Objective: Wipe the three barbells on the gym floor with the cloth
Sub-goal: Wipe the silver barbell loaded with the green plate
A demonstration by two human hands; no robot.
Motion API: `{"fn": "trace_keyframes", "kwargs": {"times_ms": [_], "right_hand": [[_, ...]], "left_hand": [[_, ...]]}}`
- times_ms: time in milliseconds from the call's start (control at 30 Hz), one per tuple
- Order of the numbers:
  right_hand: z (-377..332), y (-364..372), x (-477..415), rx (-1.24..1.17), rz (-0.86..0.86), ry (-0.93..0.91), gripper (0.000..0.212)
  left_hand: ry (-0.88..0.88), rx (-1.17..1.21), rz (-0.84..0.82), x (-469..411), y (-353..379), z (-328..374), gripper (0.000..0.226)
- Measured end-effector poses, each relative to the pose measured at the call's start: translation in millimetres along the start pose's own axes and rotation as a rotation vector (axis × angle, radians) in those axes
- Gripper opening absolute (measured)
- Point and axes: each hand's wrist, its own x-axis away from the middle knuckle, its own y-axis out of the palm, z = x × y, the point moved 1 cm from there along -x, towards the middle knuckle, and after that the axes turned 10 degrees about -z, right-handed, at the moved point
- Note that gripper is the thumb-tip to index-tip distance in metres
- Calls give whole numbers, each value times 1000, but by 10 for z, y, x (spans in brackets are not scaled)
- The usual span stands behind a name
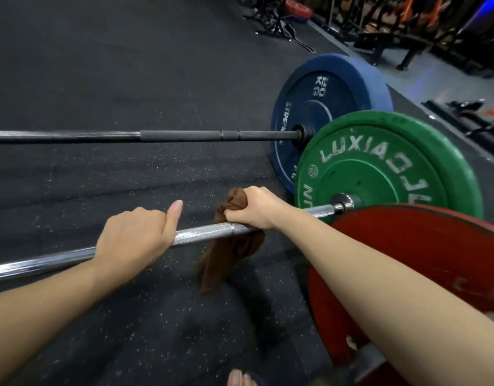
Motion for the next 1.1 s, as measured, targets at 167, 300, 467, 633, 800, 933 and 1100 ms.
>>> {"fn": "trace_keyframes", "kwargs": {"times_ms": [167, 300, 467, 633, 800, 933, 1100], "right_hand": [[280, -143, 45, 69, 40, 89, 32], [730, -351, 186, 58, 168, 191, 21], [679, -295, 142, 91, 195, 240, 22], [353, -173, 117, 159, 193, 192, 28], [-114, 73, -16, 211, 119, 90, 32], [-78, 95, 22, 73, 129, 81, 33], [27, 56, 102, 8, 169, 49, 28]], "left_hand": [[-6, 44, -2, -1, 14, -10, 73], [-8, 37, -28, -15, 11, -20, 75], [29, 57, -27, -11, 13, -28, 75], [31, -9, -18, -19, 26, -27, 71], [-7, -36, -7, -44, 69, -23, 70], [-9, -67, 6, -48, 70, -15, 65], [1, -122, 6, -45, 70, -22, 62]]}}
